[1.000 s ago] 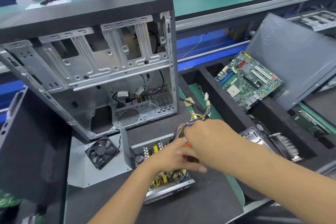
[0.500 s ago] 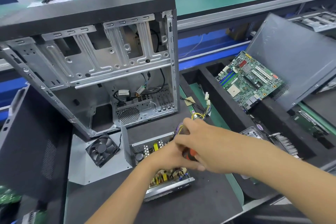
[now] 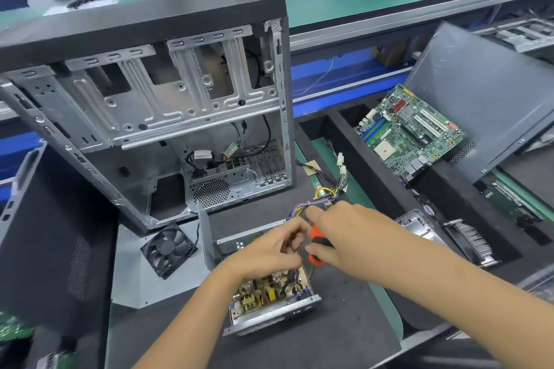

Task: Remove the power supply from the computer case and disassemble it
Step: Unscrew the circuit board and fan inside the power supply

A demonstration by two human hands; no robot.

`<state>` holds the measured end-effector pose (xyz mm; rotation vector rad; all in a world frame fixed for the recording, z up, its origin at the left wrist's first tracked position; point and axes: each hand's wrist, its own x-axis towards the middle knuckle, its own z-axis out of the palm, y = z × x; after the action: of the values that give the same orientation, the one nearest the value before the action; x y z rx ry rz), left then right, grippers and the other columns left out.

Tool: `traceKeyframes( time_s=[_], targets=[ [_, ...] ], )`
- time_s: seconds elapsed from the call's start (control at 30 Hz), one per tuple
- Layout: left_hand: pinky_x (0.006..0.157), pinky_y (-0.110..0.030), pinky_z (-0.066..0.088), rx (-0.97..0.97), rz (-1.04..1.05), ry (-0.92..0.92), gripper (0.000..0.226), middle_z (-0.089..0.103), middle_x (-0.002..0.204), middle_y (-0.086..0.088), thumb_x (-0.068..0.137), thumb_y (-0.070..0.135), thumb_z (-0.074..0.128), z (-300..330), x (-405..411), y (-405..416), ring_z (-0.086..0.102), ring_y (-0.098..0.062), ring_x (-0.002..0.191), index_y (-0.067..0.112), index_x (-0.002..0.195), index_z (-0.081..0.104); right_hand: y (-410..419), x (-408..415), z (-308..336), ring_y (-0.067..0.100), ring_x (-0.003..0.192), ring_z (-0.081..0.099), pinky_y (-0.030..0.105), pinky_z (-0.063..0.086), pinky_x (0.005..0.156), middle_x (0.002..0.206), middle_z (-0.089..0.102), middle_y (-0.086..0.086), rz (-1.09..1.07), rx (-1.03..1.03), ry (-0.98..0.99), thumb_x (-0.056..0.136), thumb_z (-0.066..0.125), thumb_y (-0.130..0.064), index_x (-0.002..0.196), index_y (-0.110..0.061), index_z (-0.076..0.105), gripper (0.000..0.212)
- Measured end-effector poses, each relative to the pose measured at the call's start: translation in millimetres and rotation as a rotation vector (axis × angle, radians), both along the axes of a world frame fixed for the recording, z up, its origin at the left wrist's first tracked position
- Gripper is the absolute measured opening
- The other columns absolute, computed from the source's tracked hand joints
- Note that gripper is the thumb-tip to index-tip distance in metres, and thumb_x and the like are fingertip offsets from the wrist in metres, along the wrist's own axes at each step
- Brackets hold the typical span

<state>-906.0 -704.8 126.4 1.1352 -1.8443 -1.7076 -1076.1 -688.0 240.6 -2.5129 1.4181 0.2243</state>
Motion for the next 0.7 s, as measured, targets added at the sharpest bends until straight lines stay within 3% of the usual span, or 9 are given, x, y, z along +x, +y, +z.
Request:
traceKeyframes(
  time_s=[0.1,0.2,0.27,0.4,0.53,0.63,0.7],
  targets=[
    [0.06,-0.022,0.031,0.018,0.025,0.016,0.036,0.034,0.083,0.0,0.072,0.003,0.046,3.1,9.0,-1.7,0.03,-0.018,0.072,0.022,0.101,0.054,-1.9,-3.6,5.6,0.03,0.083,0.053,0.031,0.034,0.06,0.077,0.039,0.0,-0.011,-0.003,-0.015,0.096,0.046,-0.043,0.106,-0.017,0.042,0.028],
    [0.063,-0.018,0.034,0.006,0.059,-0.035,0.023,0.039,0.08,-0.003,0.078,0.007,0.05,2.8,12.2,-3.7,0.036,-0.013,0.071,0.023,0.094,0.057,-3.2,-7.5,13.8,0.021,0.062,0.039,0.033,0.031,0.052,0.07,0.031,-0.004,-0.027,-0.019,-0.015,0.095,0.046,-0.047,0.094,-0.019,0.035,0.03],
    [0.061,-0.017,0.034,-0.027,0.055,-0.114,0.011,0.043,0.071,0.004,0.089,0.013,0.061,-0.1,12.6,-4.9,0.039,-0.007,0.064,0.023,0.093,0.061,-5.3,-11.9,21.2,0.012,0.054,0.033,0.028,0.027,0.046,0.069,0.033,-0.003,-0.065,-0.021,-0.059,0.093,0.049,-0.048,0.091,-0.019,0.038,0.032],
    [0.055,-0.016,0.032,-0.126,-0.026,-0.307,0.021,0.044,0.067,0.01,0.083,0.024,0.078,-4.6,9.8,-6.3,0.037,-0.001,0.054,0.021,0.099,0.064,-16.5,-20.9,34.0,0.015,0.057,0.047,0.031,0.04,0.052,0.068,0.046,-0.001,-0.144,-0.031,-0.181,0.088,0.053,-0.052,0.087,-0.019,0.047,0.033],
    [0.053,-0.015,0.031,-0.24,-0.017,-0.427,0.023,0.047,0.063,0.007,0.085,0.028,0.075,-6.7,5.1,-7.3,0.038,-0.001,0.052,0.01,0.095,0.066,-29.5,-26.2,44.2,0.024,0.071,0.057,0.04,0.05,0.069,0.072,0.052,0.001,-0.197,-0.047,-0.249,0.085,0.053,-0.055,0.086,-0.022,0.05,0.033],
    [0.056,-0.019,0.031,-0.232,0.038,-0.421,0.02,0.057,0.071,-0.004,0.092,0.03,0.067,-6.6,5.8,-7.6,0.039,-0.003,0.055,0.01,0.086,0.066,-33.3,-28.7,50.0,0.022,0.059,0.059,0.036,0.052,0.059,0.068,0.053,0.001,-0.219,-0.036,-0.299,0.087,0.055,-0.051,0.085,-0.02,0.052,0.032],
    [0.057,-0.019,0.033,-0.215,0.054,-0.387,0.02,0.056,0.07,0.002,0.093,0.03,0.065,-6.7,7.1,-7.2,0.041,-0.004,0.057,0.011,0.085,0.066,-33.4,-30.1,52.7,0.015,0.053,0.055,0.032,0.05,0.054,0.065,0.053,0.0,-0.228,-0.02,-0.329,0.088,0.056,-0.049,0.085,-0.019,0.053,0.031]
  ],
)
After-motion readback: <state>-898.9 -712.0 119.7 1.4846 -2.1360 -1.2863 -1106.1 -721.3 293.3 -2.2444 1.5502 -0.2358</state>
